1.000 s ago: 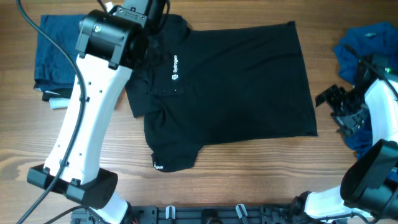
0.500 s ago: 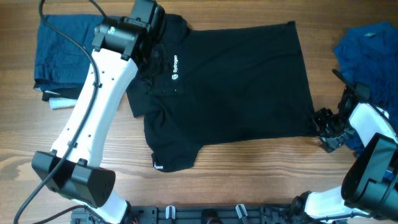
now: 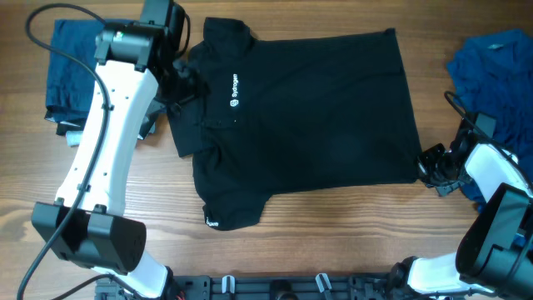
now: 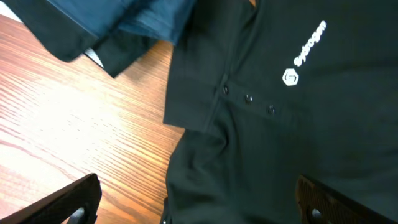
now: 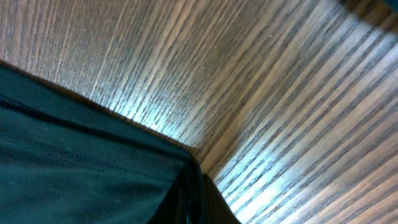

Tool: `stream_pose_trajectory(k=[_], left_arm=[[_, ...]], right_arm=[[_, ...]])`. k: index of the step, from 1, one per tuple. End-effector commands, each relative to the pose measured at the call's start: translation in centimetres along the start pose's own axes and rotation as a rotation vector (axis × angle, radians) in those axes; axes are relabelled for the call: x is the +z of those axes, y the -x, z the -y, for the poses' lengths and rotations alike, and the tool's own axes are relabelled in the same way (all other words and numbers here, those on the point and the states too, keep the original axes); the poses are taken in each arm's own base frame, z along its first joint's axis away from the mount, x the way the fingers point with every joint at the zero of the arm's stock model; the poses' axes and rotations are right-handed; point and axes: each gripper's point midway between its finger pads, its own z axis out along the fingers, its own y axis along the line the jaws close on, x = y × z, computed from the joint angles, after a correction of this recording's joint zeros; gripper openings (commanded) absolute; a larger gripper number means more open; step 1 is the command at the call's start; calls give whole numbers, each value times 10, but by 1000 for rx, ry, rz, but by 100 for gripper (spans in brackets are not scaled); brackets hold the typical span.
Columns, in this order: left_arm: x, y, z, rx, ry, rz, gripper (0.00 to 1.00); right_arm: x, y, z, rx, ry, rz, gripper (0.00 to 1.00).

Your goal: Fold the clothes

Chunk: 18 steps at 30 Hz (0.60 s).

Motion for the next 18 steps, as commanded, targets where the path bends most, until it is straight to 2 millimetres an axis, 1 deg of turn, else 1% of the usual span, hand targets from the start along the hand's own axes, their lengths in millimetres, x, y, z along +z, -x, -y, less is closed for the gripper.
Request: stream_pose_trajectory(k=[1, 2, 4, 6, 7, 8, 9, 10, 12, 15, 16, 17, 18], left_arm=[[16, -19, -5, 68, -9, -89, 100], [21, -24, -8, 71, -4, -113, 100], [33, -38, -5, 149, -57, -196, 100], [42, -57, -1, 237, -135, -289, 100], [46, -72, 2, 308, -199, -354, 98], [51, -84, 0, 334, -223, -405, 98], [54, -92, -2, 344, -230, -438, 98], [63, -109, -10, 363, -218, -501, 98], [76, -130, -22, 394, -199, -574, 96], [100, -157, -31, 386, -207, -640, 93], [106, -164, -31, 380, -222, -657, 91], [114, -177, -27, 359, -276, -687, 89], [116, -183, -24, 349, -303, -701, 86]], right_arm=[[14, -12, 14, 6, -47, -39, 5], [14, -12, 14, 6, -48, -40, 4], [14, -12, 14, 6, -48, -40, 4], [14, -12, 14, 6, -48, -40, 4], [14, -12, 14, 6, -48, -40, 4], [14, -12, 14, 6, -47, -39, 4], [14, -12, 14, 6, -47, -38, 4], [14, -12, 14, 6, -47, -39, 4], [14, -12, 14, 5, -47, -39, 4], [14, -12, 13, 6, -43, -38, 6], [14, -12, 12, 6, -40, -39, 6], [14, -12, 12, 6, -38, -39, 6], [14, -12, 12, 5, -39, -39, 7]])
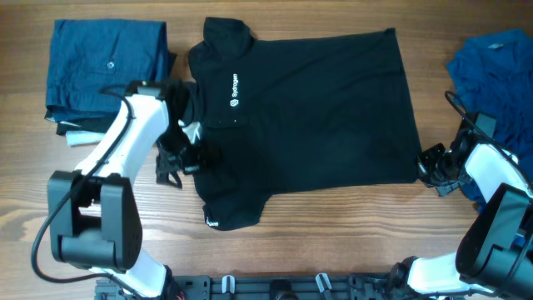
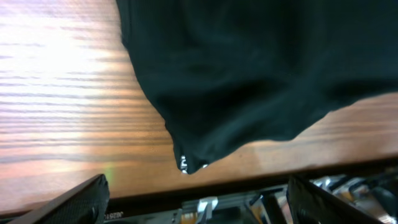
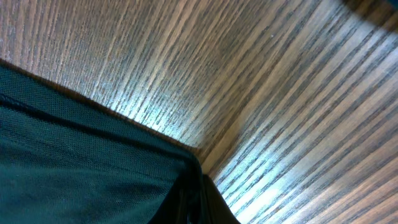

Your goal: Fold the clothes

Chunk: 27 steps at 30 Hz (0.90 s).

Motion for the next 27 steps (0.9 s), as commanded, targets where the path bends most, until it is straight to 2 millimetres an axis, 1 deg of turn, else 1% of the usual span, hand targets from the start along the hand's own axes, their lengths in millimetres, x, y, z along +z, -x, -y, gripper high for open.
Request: stream_pose_trajectory(k=[1, 4, 6, 8, 10, 12, 15, 16, 18, 22, 23, 26, 27], left_arm=[[25, -15, 17, 33, -163, -55, 86], [34, -12, 11, 15, -140, -42, 86], [36, -5, 1, -61, -83, -13, 87], [37, -3, -9, -114, -24, 0, 88], [40, -3, -18, -129, 21, 6, 87], [48, -6, -21, -120, 29, 0, 84], [64, -15, -21, -75, 43, -20, 80], [71, -19, -20, -57, 52, -27, 81], [77, -24, -16, -47, 67, -38, 83], [85, -27, -1, -30, 96, -27, 83], [86, -27, 1, -33, 109, -22, 83], [86, -26, -9, -87, 202, 10, 79], [86, -26, -10, -102, 208, 13, 78]], right_arm=[[14, -12, 14, 7, -47, -40, 7], [14, -12, 14, 6, -47, -39, 5], [14, -12, 14, 6, -47, -40, 5], [14, -13, 14, 6, -49, -42, 5], [14, -12, 14, 6, -47, -40, 6], [14, -12, 14, 5, -47, -39, 9], [14, -12, 14, -1, -47, -40, 10], [14, -12, 14, -1, -47, -39, 10], [14, -11, 13, -1, -45, -38, 10], [14, -11, 13, -2, -44, -36, 11], [14, -11, 13, -2, -44, -36, 11], [14, -11, 13, -2, -44, -36, 11], [14, -11, 13, -2, -45, -37, 8]])
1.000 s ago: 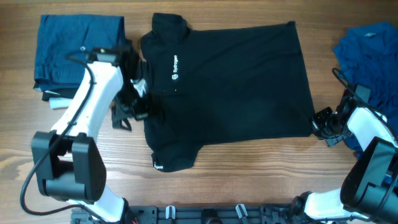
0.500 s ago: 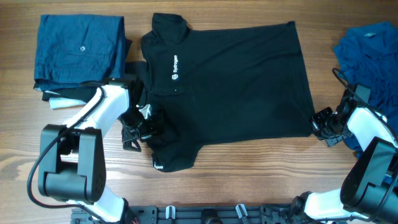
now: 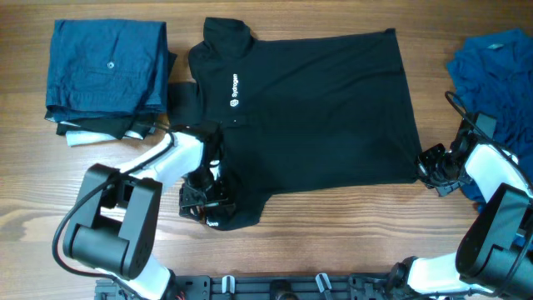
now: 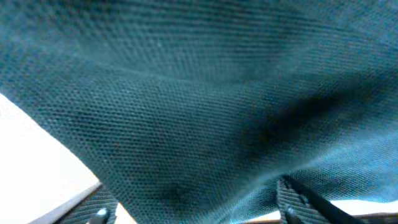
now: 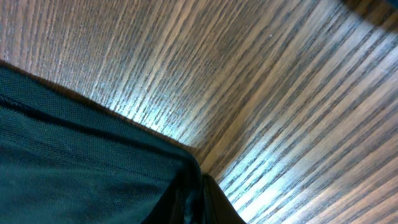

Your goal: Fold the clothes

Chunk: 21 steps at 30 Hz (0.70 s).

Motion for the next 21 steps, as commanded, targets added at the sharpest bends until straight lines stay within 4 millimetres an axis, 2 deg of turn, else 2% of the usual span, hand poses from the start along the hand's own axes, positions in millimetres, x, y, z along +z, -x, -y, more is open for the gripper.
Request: stream_pose_trajectory(k=[1, 2, 3, 4, 5, 6, 7, 11, 18, 21], left_arm=[[0, 4, -8, -80, 61, 37, 75], [0, 4, -8, -84, 60, 37, 72], [0, 3, -9, -85, 61, 34, 64], [0, 2, -9, -86, 63, 31, 47], [0, 2, -9, -86, 63, 31, 34], [0, 2, -9, -86, 63, 31, 15], [0, 2, -9, -86, 63, 31, 4], [-1, 3, -9, -85, 64, 37, 4], [-18, 7, -18, -139, 80, 115, 4], [-42, 9, -22, -177, 39, 166, 4]], right_arm=[[14, -11, 13, -12, -45, -38, 4], [14, -11, 13, -21, -45, -38, 4], [14, -11, 13, -21, -46, -38, 4], [14, -11, 13, -20, -46, -38, 4], [13, -11, 13, -21, -45, -37, 4], [13, -10, 12, -21, -45, -37, 4], [11, -10, 12, -20, -49, -42, 4], [-8, 0, 11, -42, -99, -35, 4], [-37, 14, -2, -47, -104, -30, 4], [-56, 26, -12, -68, -92, -8, 4]])
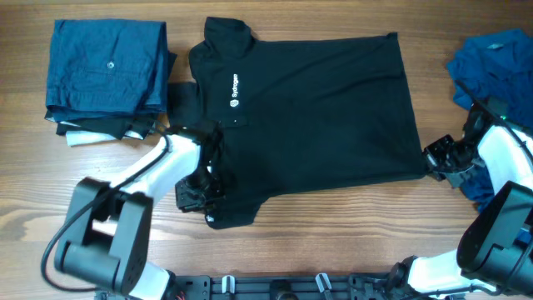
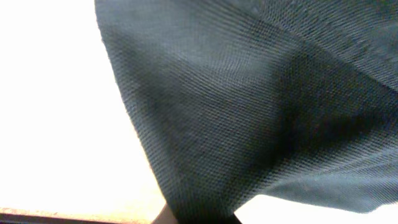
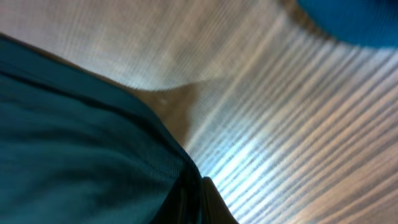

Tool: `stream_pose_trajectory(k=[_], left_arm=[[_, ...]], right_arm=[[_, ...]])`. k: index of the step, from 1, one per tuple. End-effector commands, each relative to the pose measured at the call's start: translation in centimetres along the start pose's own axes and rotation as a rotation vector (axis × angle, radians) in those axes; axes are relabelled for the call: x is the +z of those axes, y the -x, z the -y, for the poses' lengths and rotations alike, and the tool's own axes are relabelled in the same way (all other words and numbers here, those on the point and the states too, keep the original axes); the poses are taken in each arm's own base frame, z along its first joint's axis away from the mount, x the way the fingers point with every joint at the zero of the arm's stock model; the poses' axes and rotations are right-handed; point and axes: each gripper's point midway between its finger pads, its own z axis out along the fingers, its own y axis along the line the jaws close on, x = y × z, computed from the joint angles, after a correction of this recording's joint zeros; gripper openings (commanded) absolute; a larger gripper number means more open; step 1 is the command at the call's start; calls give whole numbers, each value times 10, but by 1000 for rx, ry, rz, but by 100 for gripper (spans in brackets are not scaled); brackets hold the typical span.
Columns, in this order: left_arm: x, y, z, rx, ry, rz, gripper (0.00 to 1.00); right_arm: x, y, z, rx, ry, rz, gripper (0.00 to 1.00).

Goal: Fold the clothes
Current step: 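Grasp the polo's bottom hem with both grippers and fold it up toward the collar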

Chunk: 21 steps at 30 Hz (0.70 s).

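A black polo shirt [image 1: 316, 108] lies spread on the wooden table [image 1: 333, 237], collar to the left and hem to the right. My left gripper [image 1: 198, 190] is at the near sleeve [image 1: 237, 208] and shut on its fabric. In the left wrist view the black knit [image 2: 236, 112] fills the frame and runs down into the jaws. My right gripper [image 1: 435, 160] is shut on the near corner of the hem. The right wrist view shows that corner [image 3: 124, 143] pinched, with a shadow on the wood under it.
A folded stack of blue clothes [image 1: 104, 67] sits at the far left on a dark folded piece [image 1: 100, 127]. A crumpled blue garment [image 1: 495, 71] lies at the right edge, beside my right arm. A black rail [image 1: 275, 287] runs along the table's near edge.
My left gripper was open over the near sleeve and is now shut on it. My right gripper, still holding the hem corner, has shifted slightly right and away, and the corner sits a little off the wood.
My left gripper was open over the collar end near the blue stack. It was then open by the shirt's near left side, then low over the near sleeve, and now it grips that sleeve. My right gripper stayed shut on the hem corner throughout.
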Motion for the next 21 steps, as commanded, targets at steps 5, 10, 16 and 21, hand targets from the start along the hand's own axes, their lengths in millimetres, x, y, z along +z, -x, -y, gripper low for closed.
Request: stream_pose_trajectory(k=[5, 10, 16, 21], left_arm=[[-37, 2, -19, -101, -21, 49, 4], [-48, -11, -24, -130, 7, -2, 4], [-86, 6, -11, -121, -38, 76, 4], [-94, 15, -6, -139, -61, 115, 4]], right_arm=[[-27, 21, -8, -38, -13, 62, 4], [-28, 22, -7, -40, -19, 65, 4], [-41, 27, -24, -103, 19, 93, 4], [-44, 29, -35, -142, 28, 119, 4]])
